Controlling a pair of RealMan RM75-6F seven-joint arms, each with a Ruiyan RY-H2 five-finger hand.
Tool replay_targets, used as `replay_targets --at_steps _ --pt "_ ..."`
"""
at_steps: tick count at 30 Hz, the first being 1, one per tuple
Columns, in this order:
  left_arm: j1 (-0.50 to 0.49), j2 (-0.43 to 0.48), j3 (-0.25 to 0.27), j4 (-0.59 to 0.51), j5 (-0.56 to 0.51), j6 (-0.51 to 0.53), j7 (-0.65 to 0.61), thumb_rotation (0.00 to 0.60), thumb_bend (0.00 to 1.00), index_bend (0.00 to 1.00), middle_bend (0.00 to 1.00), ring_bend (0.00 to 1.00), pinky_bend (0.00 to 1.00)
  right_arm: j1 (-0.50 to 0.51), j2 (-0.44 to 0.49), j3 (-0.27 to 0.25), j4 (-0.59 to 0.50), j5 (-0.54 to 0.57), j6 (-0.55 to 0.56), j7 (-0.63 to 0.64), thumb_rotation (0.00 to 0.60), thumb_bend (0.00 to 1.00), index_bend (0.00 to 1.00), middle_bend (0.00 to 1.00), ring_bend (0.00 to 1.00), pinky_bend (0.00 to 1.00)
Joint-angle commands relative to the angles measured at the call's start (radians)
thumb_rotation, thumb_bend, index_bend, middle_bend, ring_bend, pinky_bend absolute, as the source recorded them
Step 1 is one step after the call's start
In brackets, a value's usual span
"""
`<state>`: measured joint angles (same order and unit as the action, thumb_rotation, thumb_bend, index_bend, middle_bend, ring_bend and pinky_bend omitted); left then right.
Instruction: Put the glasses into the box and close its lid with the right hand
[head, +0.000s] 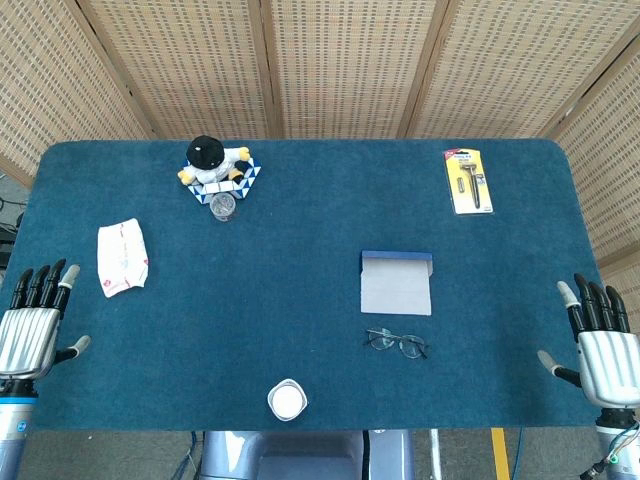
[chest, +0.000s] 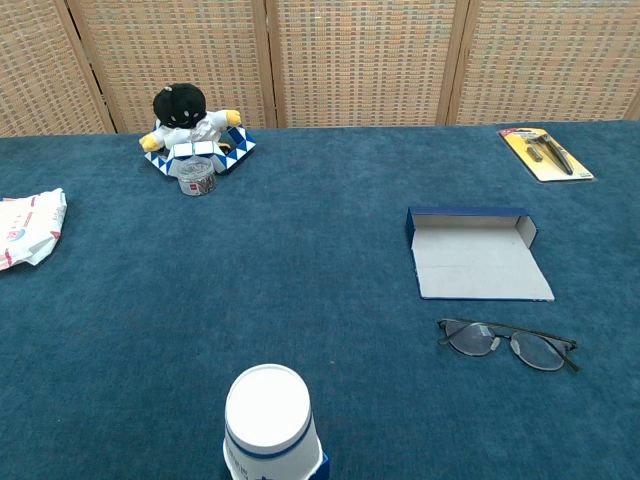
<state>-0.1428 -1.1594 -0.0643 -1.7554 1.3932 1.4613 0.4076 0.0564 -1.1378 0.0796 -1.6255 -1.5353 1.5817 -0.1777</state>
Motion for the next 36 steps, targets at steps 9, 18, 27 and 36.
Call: replay_targets --at_steps 9,18,27,36 --pt "0.006 0.024 0.002 -0.01 0.022 0.01 -0.052 0.6 0.0 0.0 0.0 0.0 0.0 0.048 -0.035 -0.009 0.033 -0.019 -0.084 0.049 0.6 0.0 0.03 0.0 0.0 0.0" --pt "0.005 0.038 -0.007 -0.017 0.01 0.006 -0.075 0.6 0.0 0.0 0.0 0.0 0.0 0.157 -0.058 -0.032 -0.048 -0.047 -0.268 0.115 0.6 0.16 0.29 0.0 0.0 0.0" --pt "0.001 0.046 -0.015 -0.018 -0.01 -0.005 -0.086 0.6 0.0 0.0 0.0 0.0 0.0 0.255 -0.185 -0.014 -0.065 0.041 -0.429 -0.066 0.6 0.34 0.37 0.0 0.0 0.0" --pt "0.001 0.06 -0.021 -0.022 -0.021 -0.01 -0.109 0.6 0.0 0.0 0.0 0.0 0.0 0.301 -0.302 0.008 -0.021 0.17 -0.487 -0.229 0.6 0.39 0.39 0.0 0.0 0.0"
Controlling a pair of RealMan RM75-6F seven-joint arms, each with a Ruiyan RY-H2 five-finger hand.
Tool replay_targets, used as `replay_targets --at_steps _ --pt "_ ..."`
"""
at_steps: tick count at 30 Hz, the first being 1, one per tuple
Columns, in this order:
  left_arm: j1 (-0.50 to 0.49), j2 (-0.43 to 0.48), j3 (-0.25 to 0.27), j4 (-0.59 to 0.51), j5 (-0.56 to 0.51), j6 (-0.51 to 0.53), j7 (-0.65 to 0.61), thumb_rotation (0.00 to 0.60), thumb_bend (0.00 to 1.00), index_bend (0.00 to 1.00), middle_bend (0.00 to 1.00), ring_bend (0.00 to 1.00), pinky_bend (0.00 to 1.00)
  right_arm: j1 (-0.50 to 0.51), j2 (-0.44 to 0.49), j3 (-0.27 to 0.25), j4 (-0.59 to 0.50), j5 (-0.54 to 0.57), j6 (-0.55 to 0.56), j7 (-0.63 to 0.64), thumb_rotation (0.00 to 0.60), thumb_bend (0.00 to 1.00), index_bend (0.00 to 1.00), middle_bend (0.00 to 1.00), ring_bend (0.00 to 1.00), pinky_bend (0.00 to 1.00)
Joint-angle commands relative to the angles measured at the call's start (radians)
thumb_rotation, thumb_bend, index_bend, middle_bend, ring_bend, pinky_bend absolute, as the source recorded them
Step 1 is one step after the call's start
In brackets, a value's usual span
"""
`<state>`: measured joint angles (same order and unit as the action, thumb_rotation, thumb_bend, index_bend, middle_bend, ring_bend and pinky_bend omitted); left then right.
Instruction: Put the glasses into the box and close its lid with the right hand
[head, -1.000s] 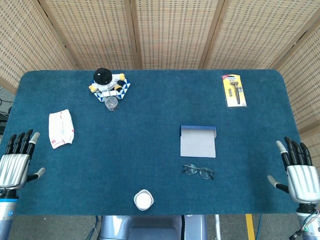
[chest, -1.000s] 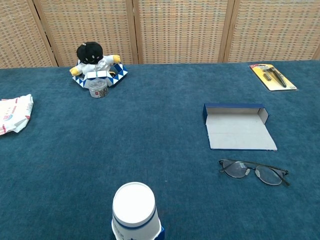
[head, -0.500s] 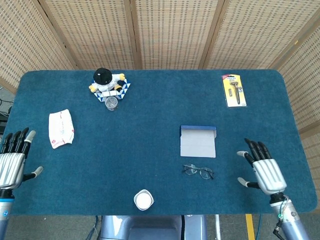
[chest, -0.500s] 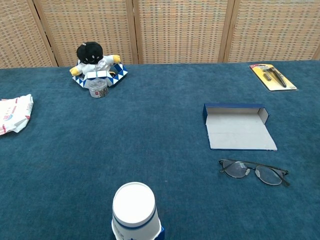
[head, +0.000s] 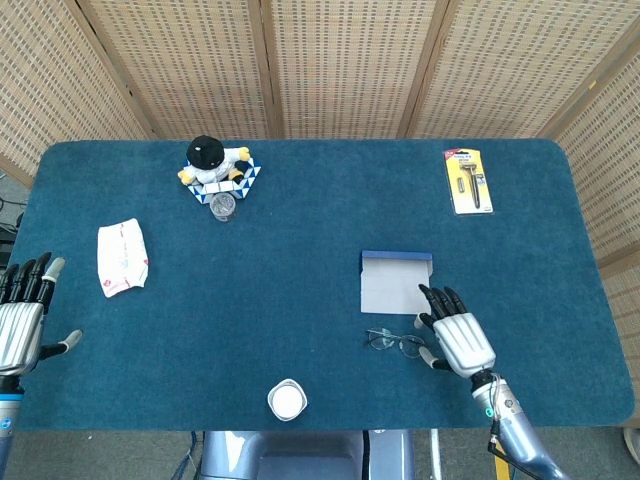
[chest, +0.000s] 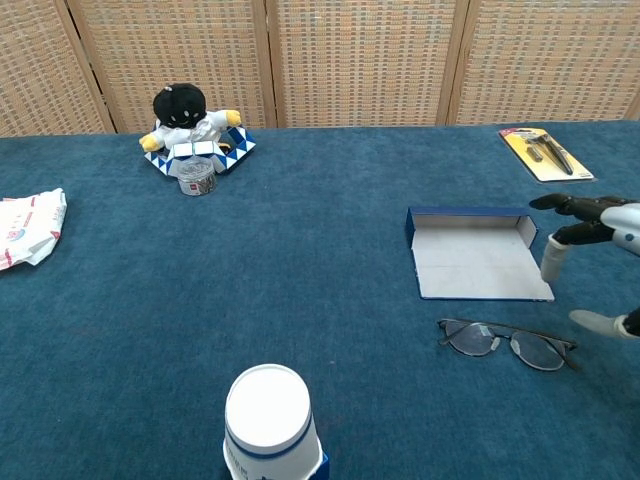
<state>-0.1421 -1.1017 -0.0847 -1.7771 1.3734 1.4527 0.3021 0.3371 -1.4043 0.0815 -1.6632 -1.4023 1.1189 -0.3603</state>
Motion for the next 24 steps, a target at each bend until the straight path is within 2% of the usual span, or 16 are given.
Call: replay_targets --at_steps 1,7,24 --pt "0.0 0.003 -0.001 -0.001 -0.002 -0.001 -0.006 0.6 0.0 0.0 0.0 0.0 0.0 0.026 -0.047 0.004 0.023 0.043 -0.031 -0.065 0.6 0.39 0.39 0.0 0.0 0.0" --pt "0.001 0.01 -0.003 -0.003 -0.007 -0.002 -0.019 0.6 0.0 0.0 0.0 0.0 0.0 0.05 -0.12 0.004 0.077 0.08 -0.035 -0.15 0.6 0.39 0.41 0.0 0.0 0.0" --pt "0.001 0.022 -0.009 -0.006 -0.02 -0.005 -0.04 0.6 0.0 0.0 0.0 0.0 0.0 0.087 -0.195 -0.004 0.143 0.128 -0.046 -0.205 0.6 0.4 0.45 0.0 0.0 0.0"
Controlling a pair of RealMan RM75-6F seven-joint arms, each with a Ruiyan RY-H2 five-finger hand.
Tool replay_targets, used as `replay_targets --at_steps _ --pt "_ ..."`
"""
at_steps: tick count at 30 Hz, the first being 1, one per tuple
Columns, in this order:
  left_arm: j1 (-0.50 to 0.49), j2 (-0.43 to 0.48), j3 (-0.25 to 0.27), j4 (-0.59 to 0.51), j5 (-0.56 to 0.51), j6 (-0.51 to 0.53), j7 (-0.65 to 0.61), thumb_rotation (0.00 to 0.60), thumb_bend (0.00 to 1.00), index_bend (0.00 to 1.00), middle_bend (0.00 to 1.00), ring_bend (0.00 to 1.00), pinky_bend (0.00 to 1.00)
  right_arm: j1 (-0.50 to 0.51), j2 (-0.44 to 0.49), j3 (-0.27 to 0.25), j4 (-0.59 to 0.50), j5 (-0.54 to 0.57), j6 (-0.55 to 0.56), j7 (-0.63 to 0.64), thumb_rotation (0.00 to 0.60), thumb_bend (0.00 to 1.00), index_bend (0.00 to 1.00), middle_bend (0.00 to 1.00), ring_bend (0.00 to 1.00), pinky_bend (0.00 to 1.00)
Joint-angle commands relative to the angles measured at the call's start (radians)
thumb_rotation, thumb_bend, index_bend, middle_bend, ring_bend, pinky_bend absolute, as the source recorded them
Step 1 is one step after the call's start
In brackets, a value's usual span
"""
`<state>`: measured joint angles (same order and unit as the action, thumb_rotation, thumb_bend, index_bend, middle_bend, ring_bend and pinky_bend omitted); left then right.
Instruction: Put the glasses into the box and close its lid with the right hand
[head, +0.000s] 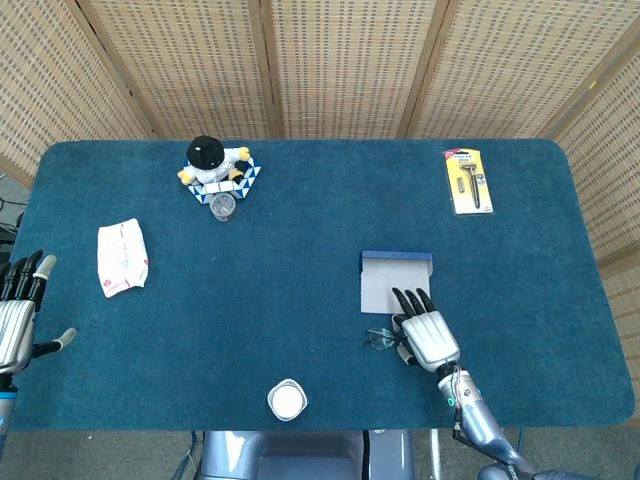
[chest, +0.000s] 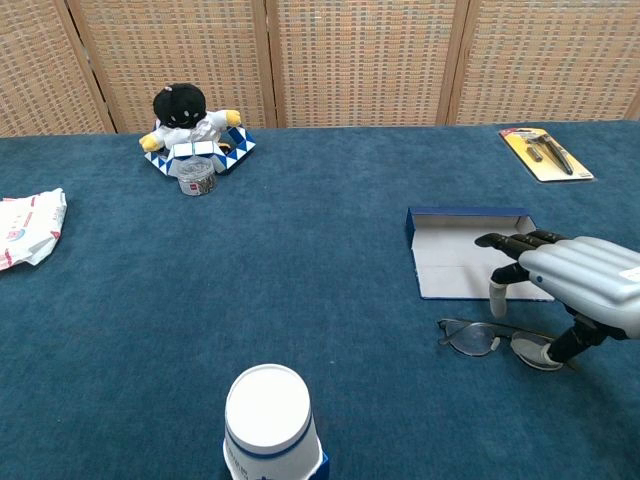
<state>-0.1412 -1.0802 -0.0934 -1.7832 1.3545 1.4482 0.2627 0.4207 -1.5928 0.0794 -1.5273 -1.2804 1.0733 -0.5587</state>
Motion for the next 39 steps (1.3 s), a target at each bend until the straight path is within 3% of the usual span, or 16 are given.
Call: replay_targets --at_steps 1,18,39 --pt "0.0 0.001 0.0 0.0 -0.001 -0.001 0.0 0.6 0.0 0.0 0.0 0.0 0.0 0.004 -0.009 -0.002 0.009 0.01 0.0 -0.007 0.6 0.41 0.45 0.0 0.0 0.0" --pt "-0.001 0.004 0.001 -0.001 -0.002 -0.003 -0.008 0.6 0.0 0.0 0.0 0.0 0.0 0.018 -0.018 -0.015 0.024 0.026 0.005 -0.011 0.6 0.47 0.53 0.0 0.0 0.0" --pt "-0.002 0.007 0.001 -0.002 -0.005 -0.006 -0.012 0.6 0.0 0.0 0.0 0.0 0.0 0.037 -0.015 -0.022 0.041 -0.012 0.031 -0.014 0.6 0.47 0.62 0.03 0.0 0.0"
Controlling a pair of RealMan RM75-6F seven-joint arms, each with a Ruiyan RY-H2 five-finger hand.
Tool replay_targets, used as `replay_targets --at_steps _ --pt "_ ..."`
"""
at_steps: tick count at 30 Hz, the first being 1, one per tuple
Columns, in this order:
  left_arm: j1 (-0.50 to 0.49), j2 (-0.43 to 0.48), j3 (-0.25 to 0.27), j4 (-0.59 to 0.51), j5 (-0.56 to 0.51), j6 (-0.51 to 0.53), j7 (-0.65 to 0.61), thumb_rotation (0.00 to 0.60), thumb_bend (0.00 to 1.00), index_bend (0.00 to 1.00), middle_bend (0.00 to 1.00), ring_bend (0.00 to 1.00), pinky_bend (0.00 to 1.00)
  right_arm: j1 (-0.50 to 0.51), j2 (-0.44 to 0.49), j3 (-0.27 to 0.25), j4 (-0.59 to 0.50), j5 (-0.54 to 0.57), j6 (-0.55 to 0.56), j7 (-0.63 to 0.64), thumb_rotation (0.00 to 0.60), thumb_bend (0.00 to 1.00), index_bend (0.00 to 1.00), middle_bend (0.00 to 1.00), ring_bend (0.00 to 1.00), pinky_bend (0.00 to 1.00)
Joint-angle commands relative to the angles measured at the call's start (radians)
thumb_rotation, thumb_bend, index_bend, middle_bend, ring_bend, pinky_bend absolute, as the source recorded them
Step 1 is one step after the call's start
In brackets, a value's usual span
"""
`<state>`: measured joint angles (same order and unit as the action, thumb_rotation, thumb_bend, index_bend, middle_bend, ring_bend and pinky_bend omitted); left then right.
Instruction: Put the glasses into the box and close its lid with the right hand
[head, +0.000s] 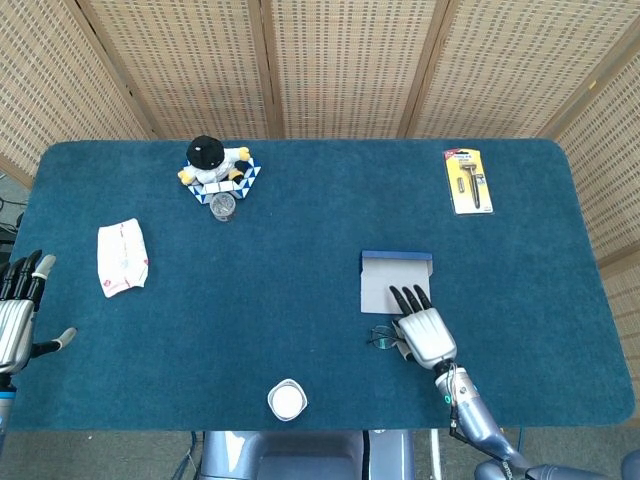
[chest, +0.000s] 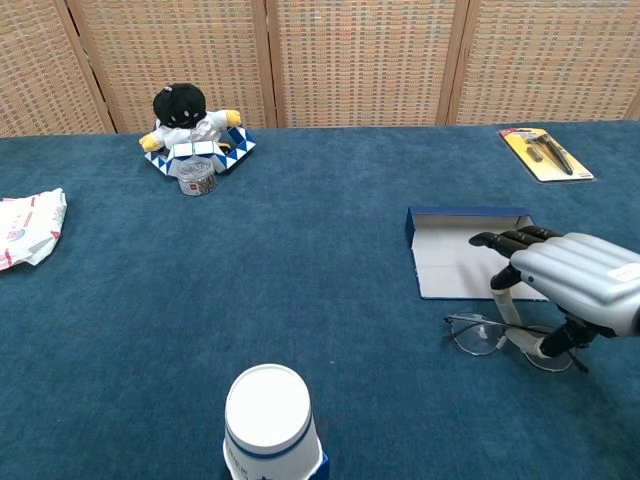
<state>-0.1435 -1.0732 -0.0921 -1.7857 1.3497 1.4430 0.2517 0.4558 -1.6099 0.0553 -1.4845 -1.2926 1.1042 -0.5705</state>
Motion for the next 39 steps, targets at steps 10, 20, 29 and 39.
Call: replay_targets --at_steps 10,20,29,39 --pt "-0.003 0.002 -0.003 0.003 -0.008 -0.006 -0.004 0.6 0.0 0.0 0.0 0.0 0.0 0.057 0.023 0.061 -0.029 0.036 -0.019 -0.079 0.6 0.47 0.62 0.03 0.0 0.01" --pt "-0.015 0.003 -0.018 0.009 -0.048 -0.028 -0.006 0.6 0.0 0.0 0.0 0.0 0.0 0.165 0.018 0.162 0.032 0.155 -0.084 -0.165 0.6 0.47 0.62 0.03 0.0 0.01" --pt "-0.025 0.008 -0.029 0.009 -0.081 -0.049 -0.014 0.6 0.0 0.0 0.0 0.0 0.0 0.237 -0.044 0.184 0.169 0.227 -0.13 -0.182 0.6 0.47 0.62 0.03 0.0 0.01" --pt "-0.028 0.016 -0.034 0.01 -0.095 -0.058 -0.032 0.6 0.0 0.0 0.0 0.0 0.0 0.282 -0.069 0.177 0.258 0.26 -0.166 -0.203 0.6 0.47 0.62 0.03 0.0 0.01"
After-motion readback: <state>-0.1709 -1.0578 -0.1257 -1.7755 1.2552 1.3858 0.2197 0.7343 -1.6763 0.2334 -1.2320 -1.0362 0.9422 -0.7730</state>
